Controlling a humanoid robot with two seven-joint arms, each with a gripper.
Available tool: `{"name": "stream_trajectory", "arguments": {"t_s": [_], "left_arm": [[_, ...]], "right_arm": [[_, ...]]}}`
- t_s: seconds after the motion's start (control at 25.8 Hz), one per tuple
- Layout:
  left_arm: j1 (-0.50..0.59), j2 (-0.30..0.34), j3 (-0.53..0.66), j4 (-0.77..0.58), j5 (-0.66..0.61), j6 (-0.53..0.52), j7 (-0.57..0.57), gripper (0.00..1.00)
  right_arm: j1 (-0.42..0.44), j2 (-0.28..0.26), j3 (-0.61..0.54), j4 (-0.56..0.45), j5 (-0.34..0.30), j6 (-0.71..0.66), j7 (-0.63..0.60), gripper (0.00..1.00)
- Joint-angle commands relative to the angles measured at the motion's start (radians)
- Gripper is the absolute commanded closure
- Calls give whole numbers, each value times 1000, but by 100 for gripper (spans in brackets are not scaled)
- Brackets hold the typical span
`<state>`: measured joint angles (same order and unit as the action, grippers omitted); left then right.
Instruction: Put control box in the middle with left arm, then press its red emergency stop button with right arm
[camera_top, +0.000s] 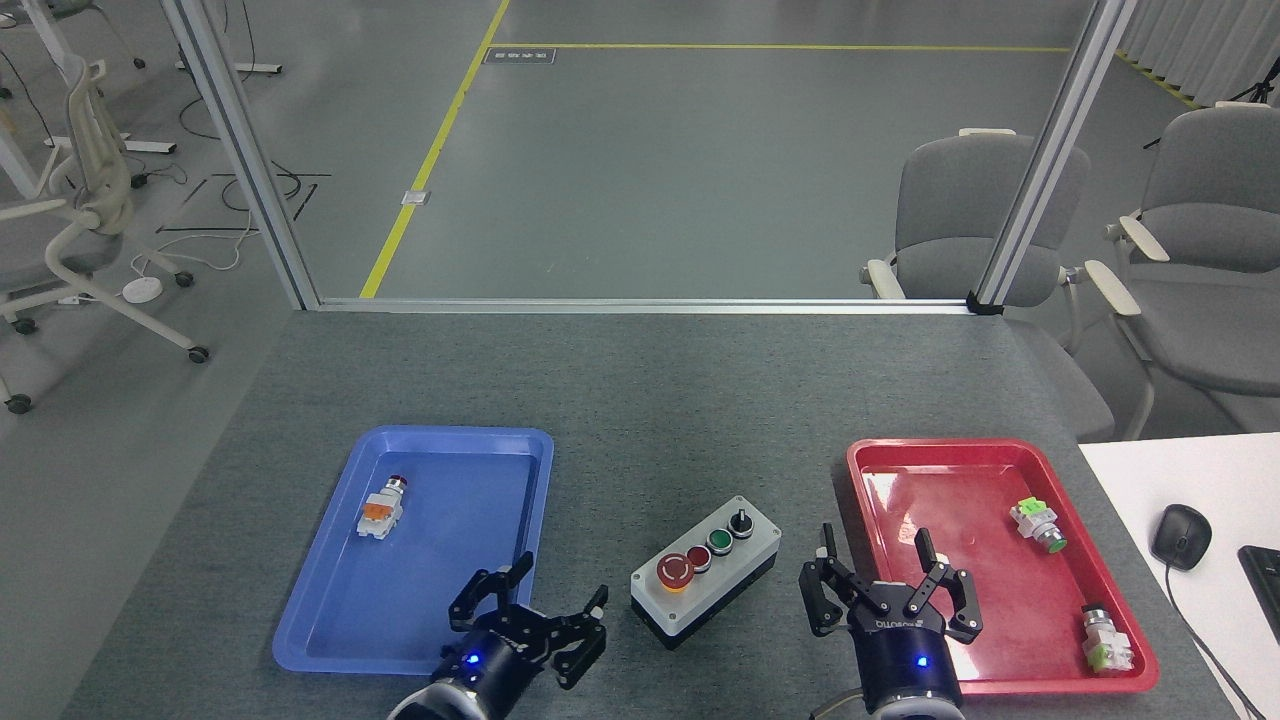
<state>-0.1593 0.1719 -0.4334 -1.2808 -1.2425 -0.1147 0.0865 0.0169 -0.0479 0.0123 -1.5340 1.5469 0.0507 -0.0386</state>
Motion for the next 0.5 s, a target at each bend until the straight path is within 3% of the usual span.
{"name": "stream_trajectory", "arguments": {"t_s": [0.0, 0.15, 0.31, 0.46], "left_arm": [[101, 47, 231, -150, 8, -131, 1, 1], [99, 46, 493, -179, 20, -214, -1, 1], [33, 44, 648, -172, 21, -191, -4, 1], [-3, 40, 691, -150, 20, -100, -4, 1]], "right_arm": [[0, 0, 0, 0, 1, 0, 0, 3], [0, 2, 0, 0, 1, 0, 0, 3], [2, 3, 24, 2, 5, -9, 0, 5], [0, 16, 61, 9, 10, -58, -3, 29]]}}
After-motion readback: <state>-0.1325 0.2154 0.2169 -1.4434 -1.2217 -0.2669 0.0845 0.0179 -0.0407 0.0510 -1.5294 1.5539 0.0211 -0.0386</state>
